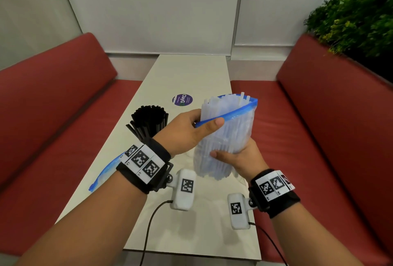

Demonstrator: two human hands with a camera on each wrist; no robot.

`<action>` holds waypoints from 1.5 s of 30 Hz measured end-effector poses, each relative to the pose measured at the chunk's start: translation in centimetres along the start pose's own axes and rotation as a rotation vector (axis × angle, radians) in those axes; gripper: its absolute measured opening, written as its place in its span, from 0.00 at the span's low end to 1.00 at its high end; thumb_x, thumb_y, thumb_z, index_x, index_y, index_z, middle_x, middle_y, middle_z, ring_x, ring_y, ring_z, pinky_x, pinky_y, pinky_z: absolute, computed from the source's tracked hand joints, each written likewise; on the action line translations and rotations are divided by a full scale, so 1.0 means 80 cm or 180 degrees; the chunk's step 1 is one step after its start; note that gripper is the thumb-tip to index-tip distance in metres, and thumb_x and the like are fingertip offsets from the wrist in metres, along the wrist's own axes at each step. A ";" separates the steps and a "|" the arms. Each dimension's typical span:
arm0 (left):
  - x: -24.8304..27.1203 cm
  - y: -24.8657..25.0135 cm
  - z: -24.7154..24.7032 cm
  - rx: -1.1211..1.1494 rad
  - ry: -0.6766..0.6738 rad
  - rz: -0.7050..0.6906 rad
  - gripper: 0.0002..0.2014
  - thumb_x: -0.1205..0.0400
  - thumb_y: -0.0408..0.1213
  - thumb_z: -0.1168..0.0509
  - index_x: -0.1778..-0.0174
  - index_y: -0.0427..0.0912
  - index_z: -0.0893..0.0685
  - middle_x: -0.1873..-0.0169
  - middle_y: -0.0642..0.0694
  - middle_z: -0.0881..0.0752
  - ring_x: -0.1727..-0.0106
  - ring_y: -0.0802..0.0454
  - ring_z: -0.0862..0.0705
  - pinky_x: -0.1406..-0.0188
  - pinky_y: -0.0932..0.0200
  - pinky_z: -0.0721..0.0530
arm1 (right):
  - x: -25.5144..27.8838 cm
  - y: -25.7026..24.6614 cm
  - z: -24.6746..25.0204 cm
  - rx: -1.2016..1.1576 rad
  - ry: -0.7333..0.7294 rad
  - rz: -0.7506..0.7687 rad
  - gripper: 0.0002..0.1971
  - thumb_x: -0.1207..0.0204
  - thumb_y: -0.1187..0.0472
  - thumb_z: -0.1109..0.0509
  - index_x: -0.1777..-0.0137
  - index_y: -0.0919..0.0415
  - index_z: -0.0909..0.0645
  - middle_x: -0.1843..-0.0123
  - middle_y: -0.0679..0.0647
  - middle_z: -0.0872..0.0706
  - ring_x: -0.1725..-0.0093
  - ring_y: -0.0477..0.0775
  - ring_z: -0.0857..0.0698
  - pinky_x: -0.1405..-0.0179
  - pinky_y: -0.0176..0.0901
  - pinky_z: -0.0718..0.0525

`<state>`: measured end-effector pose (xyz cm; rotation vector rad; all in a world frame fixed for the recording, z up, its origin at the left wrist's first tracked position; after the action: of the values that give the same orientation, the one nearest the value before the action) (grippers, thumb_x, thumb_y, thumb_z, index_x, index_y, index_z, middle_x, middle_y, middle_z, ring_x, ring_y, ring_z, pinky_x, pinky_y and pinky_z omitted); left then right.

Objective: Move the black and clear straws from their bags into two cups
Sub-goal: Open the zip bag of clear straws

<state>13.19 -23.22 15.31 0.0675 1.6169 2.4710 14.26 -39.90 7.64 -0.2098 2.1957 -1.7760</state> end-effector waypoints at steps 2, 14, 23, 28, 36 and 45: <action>0.000 -0.002 -0.004 0.0223 -0.0051 0.0074 0.23 0.26 0.66 0.28 0.45 0.53 0.10 0.49 0.54 0.06 0.45 0.56 0.09 0.41 0.56 0.13 | -0.001 0.001 0.001 0.0018 0.0013 0.0000 0.31 0.34 0.81 0.19 0.30 0.70 0.19 0.41 0.60 0.06 0.41 0.57 0.07 0.45 0.46 0.08; -0.004 -0.002 0.015 0.0931 0.0070 0.0042 0.05 0.18 0.39 0.28 0.49 0.44 0.09 0.56 0.47 0.05 0.56 0.52 0.07 0.60 0.61 0.12 | 0.010 0.009 -0.007 -0.0325 -0.0018 -0.0204 0.27 0.34 0.81 0.21 0.35 0.69 0.17 0.44 0.58 0.05 0.42 0.61 0.06 0.48 0.53 0.07; -0.005 -0.013 0.015 0.1018 0.0304 0.0069 0.08 0.24 0.38 0.22 0.51 0.43 0.08 0.53 0.41 0.05 0.51 0.44 0.06 0.53 0.47 0.08 | 0.009 0.021 -0.013 -0.0328 0.0076 -0.0135 0.37 0.41 0.62 0.11 0.30 0.65 0.18 0.36 0.63 0.08 0.34 0.67 0.10 0.36 0.63 0.10; -0.004 -0.009 -0.015 0.0776 0.0211 -0.0136 0.20 0.26 0.47 0.20 0.44 0.37 0.11 0.49 0.38 0.07 0.45 0.40 0.08 0.40 0.35 0.11 | -0.004 -0.002 -0.022 -0.0473 0.0379 0.0132 0.51 0.46 0.32 0.13 0.27 0.62 0.20 0.33 0.63 0.10 0.32 0.66 0.11 0.33 0.61 0.12; 0.000 -0.017 -0.018 0.1814 0.0550 -0.0003 0.16 0.29 0.40 0.23 0.48 0.39 0.10 0.52 0.43 0.06 0.50 0.46 0.07 0.49 0.49 0.08 | -0.008 0.004 0.003 -0.0284 0.1084 0.0179 0.14 0.10 0.55 0.42 0.51 0.55 0.16 0.57 0.47 0.10 0.56 0.48 0.13 0.48 0.53 0.16; -0.011 -0.019 -0.011 0.1745 0.0814 -0.0026 0.11 0.22 0.34 0.24 0.44 0.42 0.10 0.48 0.40 0.06 0.45 0.42 0.07 0.44 0.42 0.09 | -0.007 0.002 0.001 -0.0191 0.1180 0.0156 0.14 0.12 0.66 0.35 0.36 0.49 0.15 0.54 0.51 0.06 0.55 0.52 0.10 0.52 0.57 0.09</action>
<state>14.12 -23.59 13.58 -0.1865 2.3512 2.0201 14.81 -39.78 7.55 0.1743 2.4802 -1.8433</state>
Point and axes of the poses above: each hand's wrist, its own x-axis away from the middle knuckle, its own z-axis out of the back of the hand, y = z × x, the point moved 5 cm from there along -x, towards the middle knuckle
